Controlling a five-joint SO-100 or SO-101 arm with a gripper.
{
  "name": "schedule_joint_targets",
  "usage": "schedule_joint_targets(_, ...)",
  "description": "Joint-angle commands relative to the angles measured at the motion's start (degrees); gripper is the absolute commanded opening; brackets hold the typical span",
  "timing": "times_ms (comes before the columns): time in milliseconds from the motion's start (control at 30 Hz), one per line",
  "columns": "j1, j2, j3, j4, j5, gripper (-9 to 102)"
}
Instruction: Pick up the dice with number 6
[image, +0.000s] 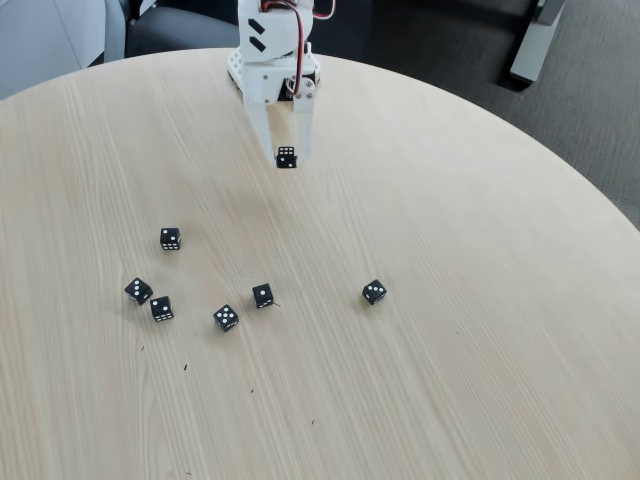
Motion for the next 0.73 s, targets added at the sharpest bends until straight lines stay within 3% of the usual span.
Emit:
schedule_joint_targets(0, 0.2, 0.4, -0.9, 0.1, 0.2, 0)
schedule_joint_targets(700, -0.4, 0.4, -0.9, 0.1, 0.2, 0)
